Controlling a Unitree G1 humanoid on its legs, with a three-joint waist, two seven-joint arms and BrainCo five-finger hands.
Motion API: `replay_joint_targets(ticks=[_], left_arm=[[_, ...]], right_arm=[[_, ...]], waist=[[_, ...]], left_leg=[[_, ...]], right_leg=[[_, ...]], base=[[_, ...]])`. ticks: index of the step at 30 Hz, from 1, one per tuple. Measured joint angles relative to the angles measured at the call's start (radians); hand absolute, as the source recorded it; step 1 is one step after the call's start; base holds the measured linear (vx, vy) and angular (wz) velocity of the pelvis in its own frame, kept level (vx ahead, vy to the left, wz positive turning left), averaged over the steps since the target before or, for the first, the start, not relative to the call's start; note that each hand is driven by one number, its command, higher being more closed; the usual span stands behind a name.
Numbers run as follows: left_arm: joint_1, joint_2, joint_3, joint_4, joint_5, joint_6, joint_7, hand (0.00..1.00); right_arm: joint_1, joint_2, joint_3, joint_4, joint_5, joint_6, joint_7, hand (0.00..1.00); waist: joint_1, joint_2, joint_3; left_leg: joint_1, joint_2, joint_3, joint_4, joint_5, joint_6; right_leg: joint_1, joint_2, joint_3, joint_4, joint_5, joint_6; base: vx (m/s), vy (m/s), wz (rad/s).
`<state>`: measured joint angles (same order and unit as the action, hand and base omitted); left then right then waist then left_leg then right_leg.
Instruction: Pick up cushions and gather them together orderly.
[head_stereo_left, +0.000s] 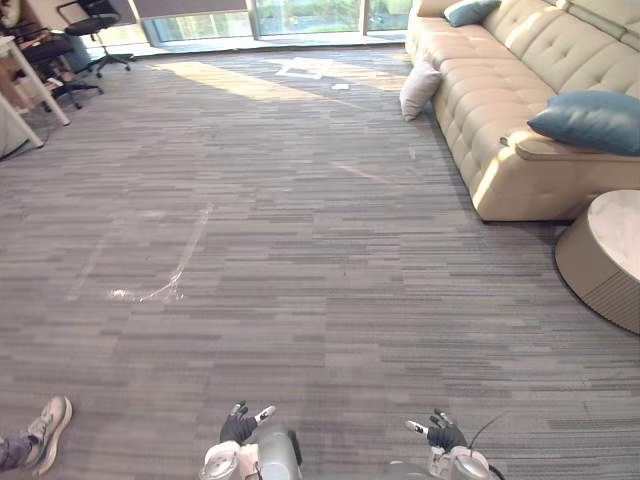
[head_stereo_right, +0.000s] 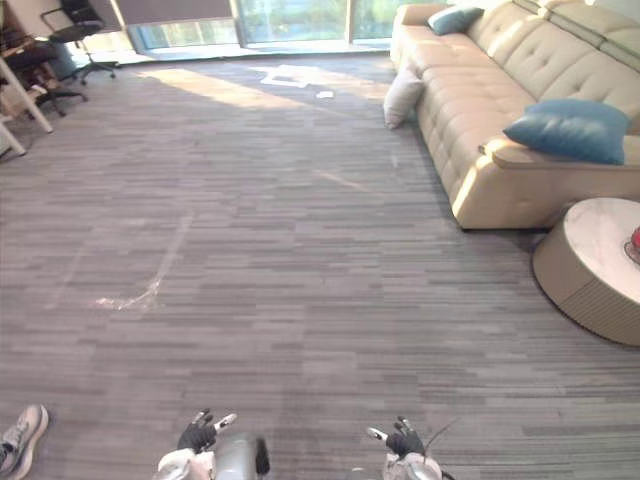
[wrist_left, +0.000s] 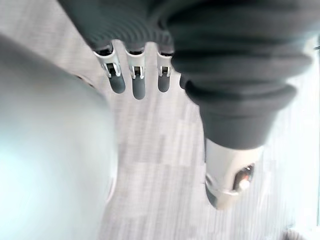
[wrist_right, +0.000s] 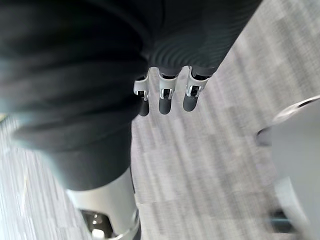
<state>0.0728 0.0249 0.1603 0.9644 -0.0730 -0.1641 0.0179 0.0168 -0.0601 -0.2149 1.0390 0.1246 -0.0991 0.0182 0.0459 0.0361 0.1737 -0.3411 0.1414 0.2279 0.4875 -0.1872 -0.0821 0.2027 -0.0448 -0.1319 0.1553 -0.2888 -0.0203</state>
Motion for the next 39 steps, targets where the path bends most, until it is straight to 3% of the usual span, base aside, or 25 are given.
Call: replay_joint_targets(ticks=[1,2,3,5,6,8,11,14,16,17,18,19,21,22,23,25,27,28,31,33,34,35,36,38,39], left_arm=[[-0.002,0.002,-0.022,0.001,-0.013,-0.004,0.002,0.0],[-0.002,0.003,-0.029,0.001,-0.014,-0.004,0.002,0.0],[-0.005,0.01,-0.039,0.003,-0.016,-0.005,0.002,0.0],[-0.018,0.043,-0.045,0.024,-0.008,-0.004,0.0,0.0],[-0.022,0.046,-0.048,0.031,-0.008,-0.004,0.001,0.0],[-0.027,0.067,-0.064,0.049,-0.008,0.003,0.005,0.0],[-0.012,0.053,-0.074,0.059,-0.008,0.02,0.005,0.0],[-0.031,0.044,-0.094,0.073,-0.008,0.021,0.001,0.0],[-0.038,0.04,-0.109,0.083,-0.008,0.021,0.0,0.0],[-0.034,0.042,-0.115,0.088,-0.006,0.02,0.0,0.0],[-0.03,0.048,-0.117,0.091,0.0,0.019,-0.001,0.0],[-0.033,0.041,-0.116,0.094,0.005,0.019,-0.001,0.0],[-0.029,0.012,-0.075,0.11,0.016,0.018,-0.001,0.0],[-0.022,0.006,-0.061,0.11,0.022,0.018,-0.001,0.0],[-0.022,-0.01,-0.023,0.108,0.032,0.021,-0.001,0.0],[-0.014,-0.032,0.023,0.073,0.032,0.021,-0.001,0.0],[-0.01,-0.025,0.029,0.033,0.032,0.021,0.0,0.0],[-0.005,-0.014,0.026,0.009,0.028,0.02,0.001,0.0],[0.021,-0.009,0.027,-0.027,0.007,0.005,0.003,0.0],[0.019,-0.007,0.018,-0.02,-0.013,-0.002,0.009,0.0],[0.02,-0.008,0.012,-0.019,-0.014,-0.003,0.012,0.0],[0.019,-0.008,-0.004,-0.01,-0.024,-0.005,0.02,0.0],[0.017,-0.007,-0.006,-0.005,-0.024,-0.005,0.02,0.0],[0.009,0.014,-0.025,0.004,-0.024,-0.005,0.019,0.0],[0.008,0.015,-0.026,0.008,-0.023,-0.005,0.019,0.0]], right_arm=[[0.001,-0.007,0.004,0.006,-0.001,0.0,-0.001,0.0],[0.001,-0.008,0.008,0.011,-0.001,0.0,-0.001,0.0],[0.004,0.001,0.014,0.027,-0.002,0.0,-0.001,0.0],[0.007,0.029,0.01,0.041,-0.007,-0.001,0.001,0.0],[0.01,0.03,0.01,0.043,-0.007,-0.001,0.001,0.0],[0.025,0.031,0.013,0.054,-0.01,0.0,0.001,0.0],[0.026,0.013,0.03,0.017,-0.016,-0.009,0.002,0.0],[0.017,0.01,0.029,-0.009,-0.015,-0.021,0.003,0.0],[0.011,0.01,0.026,-0.012,-0.011,-0.027,0.004,0.0],[0.011,0.011,0.027,-0.009,-0.008,-0.027,0.005,0.0],[0.011,0.01,0.023,0.002,-0.006,-0.025,0.007,0.0],[0.014,0.007,0.022,0.004,-0.006,-0.022,0.005,0.0],[0.004,-0.017,0.014,0.003,-0.008,-0.016,0.005,0.0],[0.003,-0.018,0.006,-0.001,-0.008,-0.016,0.005,0.0],[0.004,-0.018,-0.009,-0.006,-0.007,-0.013,0.004,0.0],[0.01,-0.021,-0.001,-0.023,-0.008,-0.002,0.002,0.0],[0.013,-0.014,0.023,-0.022,-0.008,0.005,0.0,0.0],[0.013,-0.008,0.028,-0.023,-0.005,0.009,0.0,0.0],[-0.002,0.012,0.032,-0.022,-0.005,0.009,-0.001,0.0],[-0.005,0.017,0.03,-0.011,-0.006,0.008,-0.001,0.0],[-0.005,0.017,0.031,-0.002,-0.006,0.008,-0.001,0.0],[-0.005,0.011,0.035,0.016,-0.007,0.009,-0.004,0.0],[-0.006,0.014,0.035,0.02,-0.007,0.009,-0.006,0.0],[-0.001,0.022,0.039,0.039,-0.009,0.008,-0.008,0.0],[0.002,0.02,0.038,0.04,-0.009,0.008,-0.009,0.0]], waist=[[0.016,0.009,-0.006],[0.02,0.006,-0.009],[0.017,-0.009,-0.022],[0.006,-0.072,-0.042],[0.006,-0.078,-0.041],[-0.007,-0.104,-0.03],[-0.016,-0.071,-0.024],[-0.048,-0.058,-0.019],[-0.063,-0.063,-0.016],[-0.077,-0.09,-0.024],[-0.094,-0.11,-0.023],[-0.1,-0.104,-0.026],[-0.084,-0.041,-0.039],[-0.085,-0.026,-0.043],[-0.1,0.0,-0.041],[-0.085,0.022,-0.026],[-0.054,0.031,-0.011],[-0.041,0.004,-0.008],[-0.02,-0.003,-0.017],[0.011,-0.003,-0.017],[0.016,0.003,-0.021],[0.029,0.01,-0.029],[0.028,0.006,-0.033],[0.015,-0.027,-0.052],[0.014,-0.028,-0.052]], left_leg=[[-0.012,-0.022,-0.028,-0.228,0.163,-0.033],[-0.013,-0.028,-0.021,-0.208,0.203,-0.023],[-0.019,-0.056,-0.02,-0.18,0.215,0.036],[0.005,-0.128,-0.014,-0.133,0.125,0.111],[0.018,-0.137,-0.014,-0.128,0.106,0.116],[0.14,-0.176,-0.018,-0.137,0.017,0.131],[0.395,-0.185,-0.037,-0.255,-0.024,0.144],[0.549,-0.16,-0.077,-0.367,-0.034,0.16],[0.596,-0.148,-0.097,-0.378,-0.047,0.181],[0.624,-0.164,-0.124,-0.399,-0.047,0.181],[0.674,-0.181,-0.172,-0.424,-0.06,0.185],[0.693,-0.177,-0.199,-0.429,-0.065,0.178],[0.664,-0.117,-0.242,-0.282,-0.067,0.17],[0.635,-0.11,-0.252,-0.206,-0.064,0.141],[0.527,-0.086,-0.264,0.056,-0.008,-0.007],[0.365,-0.012,-0.226,0.434,0.159,-0.13],[0.247,0.055,-0.151,0.664,0.101,-0.058],[0.175,0.067,-0.093,0.681,0.05,-0.022],[0.027,0.064,0.01,0.384,-0.038,0.017],[0.01,-0.01,-0.02,-0.09,0.04,-0.022],[0.011,-0.016,-0.035,-0.174,0.069,-0.033],[-0.005,-0.023,-0.046,-0.212,0.233,-0.014],[-0.006,-0.037,-0.046,-0.202,0.245,0.011],[-0.022,-0.081,-0.02,-0.092,0.128,0.1],[-0.015,-0.086,-0.017,-0.079,0.107,0.105]], right_leg=[[0.066,-0.008,0.041,-0.067,-0.016,0.023],[0.081,-0.01,0.052,-0.078,-0.015,0.026],[0.081,-0.032,0.068,-0.06,-0.013,0.024],[-0.036,-0.11,0.125,0.252,0.014,0.069],[-0.062,-0.116,0.138,0.323,0.034,0.097],[-0.212,-0.135,0.203,0.745,0.233,0.198],[-0.381,-0.137,0.102,0.983,0.13,0.077],[-0.527,-0.085,-0.014,0.755,0.025,0.048],[-0.575,-0.041,-0.022,0.419,0.089,0.081],[-0.568,-0.046,-0.02,0.152,0.198,0.127],[-0.584,-0.062,0.004,0.122,0.322,0.109],[-0.588,-0.048,0.015,0.154,0.349,0.075],[-0.598,-0.002,0.01,0.278,0.237,-0.001],[-0.587,0.002,-0.006,0.284,0.216,-0.006],[-0.537,0.021,-0.027,0.281,0.172,-0.027],[-0.426,0.071,-0.024,0.237,0.124,-0.057],[-0.282,0.098,-0.02,0.181,0.084,-0.083],[-0.193,0.096,-0.004,0.122,0.071,-0.081],[-0.043,0.081,0.059,-0.008,0.07,-0.051],[0.032,0.04,0.114,-0.079,0.046,-0.019],[0.047,0.038,0.123,-0.094,0.041,-0.012],[0.101,0.019,0.156,-0.128,0.011,0.009],[0.106,0.01,0.16,-0.127,0.009,0.01],[0.053,-0.05,0.187,0.034,0.019,0.015],[0.04,-0.054,0.194,0.08,0.021,0.024]], base=[[0.66,0.26,-0.5],[0.68,0.279,-0.52],[0.56,0.231,-0.11],[0.78,0.311,0.16],[0.69,0.281,0.24],[0.67,0.232,0.18],[0.75,0.164,-0.06],[0.57,0.003,0.33],[0.72,-0.137,0.54],[0.62,-0.198,0.84],[0.63,-0.218,0.84],[0.65,-0.238,0.48],[0.61,-0.227,-0.05],[0.61,-0.191,0.08],[0.49,-0.142,0.2],[0.68,-0.143,-0.01],[0.6,-0.064,-0.28],[0.53,-0.052,-0.32],[0.6,0.009,-0.52],[0.54,0.147,-0.73],[0.75,0.302,-0.72],[0.65,0.29,-0.46],[0.66,0.299,-0.32],[0.66,0.295,-0.02],[0.79,0.357,0.0]])
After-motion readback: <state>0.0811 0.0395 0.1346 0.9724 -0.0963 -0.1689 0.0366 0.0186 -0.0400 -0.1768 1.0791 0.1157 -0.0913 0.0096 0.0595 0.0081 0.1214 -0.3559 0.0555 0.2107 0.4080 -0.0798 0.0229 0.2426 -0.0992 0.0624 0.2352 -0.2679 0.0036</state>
